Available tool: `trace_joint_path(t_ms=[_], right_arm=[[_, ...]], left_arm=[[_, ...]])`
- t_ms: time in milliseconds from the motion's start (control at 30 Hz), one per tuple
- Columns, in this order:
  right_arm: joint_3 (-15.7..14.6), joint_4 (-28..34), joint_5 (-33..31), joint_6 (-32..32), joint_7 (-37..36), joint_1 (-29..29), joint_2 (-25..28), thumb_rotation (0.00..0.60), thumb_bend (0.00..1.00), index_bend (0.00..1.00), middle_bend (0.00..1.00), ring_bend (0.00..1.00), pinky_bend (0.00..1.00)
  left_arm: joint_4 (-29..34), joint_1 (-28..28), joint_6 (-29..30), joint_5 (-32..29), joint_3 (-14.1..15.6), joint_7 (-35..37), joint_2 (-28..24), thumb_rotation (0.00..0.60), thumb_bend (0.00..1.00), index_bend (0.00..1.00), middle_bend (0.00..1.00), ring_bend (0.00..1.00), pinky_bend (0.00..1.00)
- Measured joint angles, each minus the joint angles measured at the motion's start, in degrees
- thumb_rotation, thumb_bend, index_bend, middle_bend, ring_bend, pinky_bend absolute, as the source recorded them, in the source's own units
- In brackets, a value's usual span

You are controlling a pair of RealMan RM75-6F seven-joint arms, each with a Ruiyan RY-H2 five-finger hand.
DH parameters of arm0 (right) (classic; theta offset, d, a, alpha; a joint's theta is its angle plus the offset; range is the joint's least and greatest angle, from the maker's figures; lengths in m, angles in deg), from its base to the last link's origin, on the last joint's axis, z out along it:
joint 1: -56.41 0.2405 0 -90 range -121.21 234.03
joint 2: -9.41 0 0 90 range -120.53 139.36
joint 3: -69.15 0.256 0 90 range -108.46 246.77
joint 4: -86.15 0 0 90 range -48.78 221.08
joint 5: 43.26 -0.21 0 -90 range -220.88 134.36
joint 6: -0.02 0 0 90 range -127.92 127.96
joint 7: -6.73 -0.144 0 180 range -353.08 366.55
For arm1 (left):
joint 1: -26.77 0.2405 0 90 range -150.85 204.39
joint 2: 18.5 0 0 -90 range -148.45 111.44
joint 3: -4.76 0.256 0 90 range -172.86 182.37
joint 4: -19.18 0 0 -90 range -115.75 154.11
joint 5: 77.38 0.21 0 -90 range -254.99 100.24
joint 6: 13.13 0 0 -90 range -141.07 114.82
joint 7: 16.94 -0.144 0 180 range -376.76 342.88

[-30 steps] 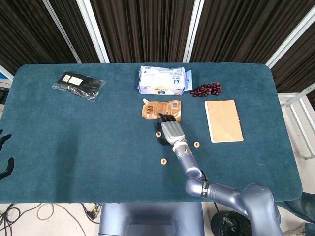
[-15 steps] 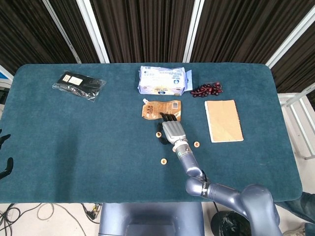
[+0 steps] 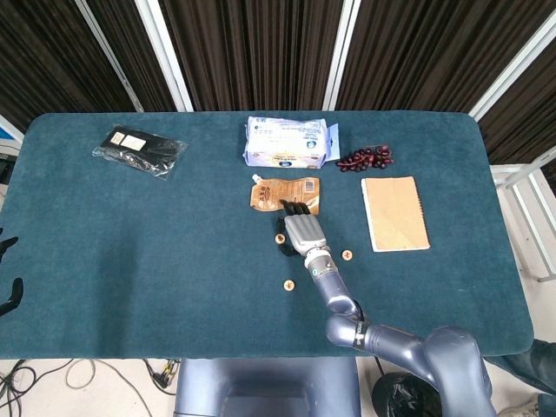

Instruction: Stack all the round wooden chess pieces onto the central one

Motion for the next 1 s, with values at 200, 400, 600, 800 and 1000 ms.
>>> trace_joint_path(t_ms=[200,400,600,800,1000], right_arm=[[0.13,-0.43,0.17,0.24,-0.08,0.12,-0.37,0.6,0.41,0.49,0.0,0.0,0.0],[0.21,-0.74,0.25,0.45,-0.14,0.09,-0.6,0.6,0.41,0.52,0.0,0.0,0.0],[0.41,-0.8,0.3,0.48,-0.07,0.09,-0.53,0.6,0.41,0.54,0.0,0.0,0.0],[0.62,0.16,0.35,0.48,0.02,0.03,0.15,0.6,0.41,0.54,0.0,0.0,0.0],[0.67,3.41,0.33,0.47,0.44,-0.36,2.39,0.6,0.41,0.54,0.0,0.0,0.0]], left_arm=[[-0.11,-0.03,-0.06,-0.03,-0.05,0.19,0.06,0.6,0.49,0.16,0.0,0.0,0.0],[-0.17,-0.02,-0.01,-0.05,-0.09,0.18,0.1,0.6,0.49,0.16,0.0,0.0,0.0],[-0.14,-0.03,-0.06,-0.13,-0.11,0.17,0.09,0.6,0.49,0.16,0.0,0.0,0.0],[-0.08,-0.01,-0.07,-0.21,-0.16,0.22,0.0,0.6,0.49,0.16,0.0,0.0,0.0],[-0.11,0.03,-0.09,-0.25,-0.16,0.38,-0.07,0.6,0.49,0.16,0.0,0.0,0.0]])
